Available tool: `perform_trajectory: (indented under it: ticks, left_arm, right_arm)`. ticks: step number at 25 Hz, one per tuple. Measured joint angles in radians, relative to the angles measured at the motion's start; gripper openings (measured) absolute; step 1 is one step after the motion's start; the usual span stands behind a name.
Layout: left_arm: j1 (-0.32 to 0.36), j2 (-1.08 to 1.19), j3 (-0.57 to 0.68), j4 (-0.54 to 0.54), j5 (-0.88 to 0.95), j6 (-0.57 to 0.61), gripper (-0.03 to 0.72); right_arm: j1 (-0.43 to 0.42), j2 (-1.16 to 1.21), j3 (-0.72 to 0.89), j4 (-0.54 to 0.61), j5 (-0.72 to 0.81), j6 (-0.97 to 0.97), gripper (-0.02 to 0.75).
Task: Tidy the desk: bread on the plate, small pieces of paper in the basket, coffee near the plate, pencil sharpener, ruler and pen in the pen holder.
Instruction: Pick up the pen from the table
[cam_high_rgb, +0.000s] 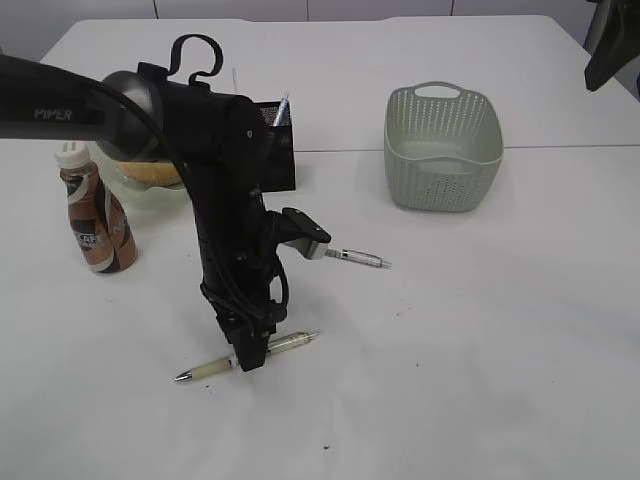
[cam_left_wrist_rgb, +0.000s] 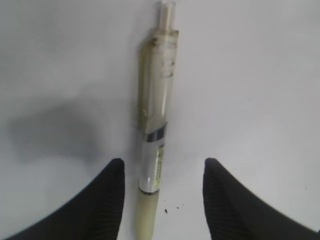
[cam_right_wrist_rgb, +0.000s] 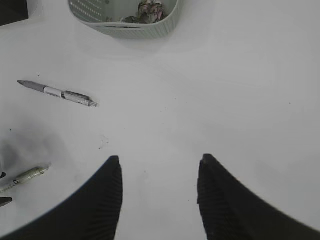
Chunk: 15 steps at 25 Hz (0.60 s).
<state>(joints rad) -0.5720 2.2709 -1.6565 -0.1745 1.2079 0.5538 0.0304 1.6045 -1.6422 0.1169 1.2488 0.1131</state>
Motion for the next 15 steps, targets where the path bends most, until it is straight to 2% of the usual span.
perform_trajectory:
  ticks: [5, 15]
  left_arm:
    - [0.000, 0.000, 0.000, 0.038, -0.026, 0.000, 0.376]
    - [0.000, 0.024, 0.000, 0.042, -0.064, 0.000, 0.375]
  right_arm:
    - [0.000, 0.000, 0.000, 0.000, 0.000, 0.000, 0.365]
    - [0.000, 0.000, 0.000, -0.025, 0.000, 0.000, 0.365]
